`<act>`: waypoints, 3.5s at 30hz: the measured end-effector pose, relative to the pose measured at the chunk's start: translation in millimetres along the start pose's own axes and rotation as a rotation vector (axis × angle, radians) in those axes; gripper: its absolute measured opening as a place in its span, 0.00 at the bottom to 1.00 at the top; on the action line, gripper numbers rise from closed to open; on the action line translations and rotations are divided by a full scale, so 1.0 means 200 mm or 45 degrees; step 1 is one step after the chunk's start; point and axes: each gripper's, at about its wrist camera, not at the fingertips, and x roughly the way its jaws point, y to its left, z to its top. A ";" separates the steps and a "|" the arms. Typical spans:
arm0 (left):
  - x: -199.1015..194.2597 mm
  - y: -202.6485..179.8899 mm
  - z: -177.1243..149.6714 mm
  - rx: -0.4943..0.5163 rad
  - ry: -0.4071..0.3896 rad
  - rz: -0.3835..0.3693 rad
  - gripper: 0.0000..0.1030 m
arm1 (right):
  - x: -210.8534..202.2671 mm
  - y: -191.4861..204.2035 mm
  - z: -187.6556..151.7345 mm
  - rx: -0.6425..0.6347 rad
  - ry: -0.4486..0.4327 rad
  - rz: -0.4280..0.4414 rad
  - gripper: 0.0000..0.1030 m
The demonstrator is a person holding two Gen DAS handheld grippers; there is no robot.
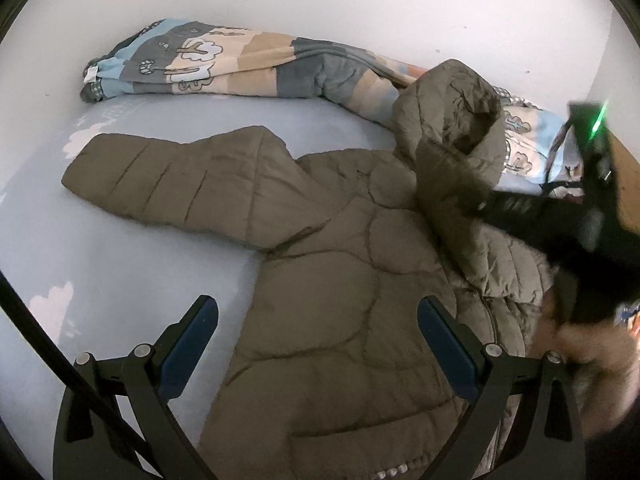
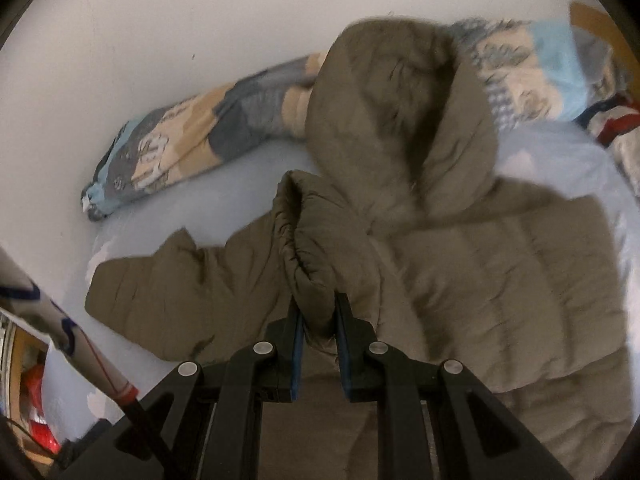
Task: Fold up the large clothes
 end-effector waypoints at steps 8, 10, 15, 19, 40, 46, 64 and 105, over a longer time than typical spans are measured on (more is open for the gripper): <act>0.03 0.00 0.00 -0.013 0.011 0.006 0.97 | 0.17 0.04 -0.09 0.004 0.128 0.145 0.35; 0.04 -0.02 0.00 -0.006 0.005 0.008 0.97 | 0.13 0.03 -0.09 -0.001 0.141 0.233 0.52; 0.08 -0.07 0.00 0.022 0.013 0.012 0.97 | -0.09 -0.07 -0.05 -0.051 0.060 0.308 0.62; 0.12 -0.10 -0.01 0.047 0.023 0.021 0.97 | -0.20 -0.41 0.04 0.059 -0.053 0.076 0.62; 0.24 -0.14 -0.02 0.087 0.073 0.054 0.97 | -0.12 -0.92 0.04 0.118 -0.058 -0.381 0.63; 0.20 -0.14 -0.02 0.090 0.056 0.041 0.97 | 0.07 -1.00 -0.04 0.186 0.127 -0.356 0.64; 0.15 -0.12 -0.01 0.062 0.030 0.030 0.97 | 0.19 -0.39 -0.15 -0.107 0.184 -0.287 0.70; 0.20 0.46 0.15 -0.076 0.069 0.180 0.97 | -0.57 -0.57 -0.52 0.094 0.052 -0.138 0.74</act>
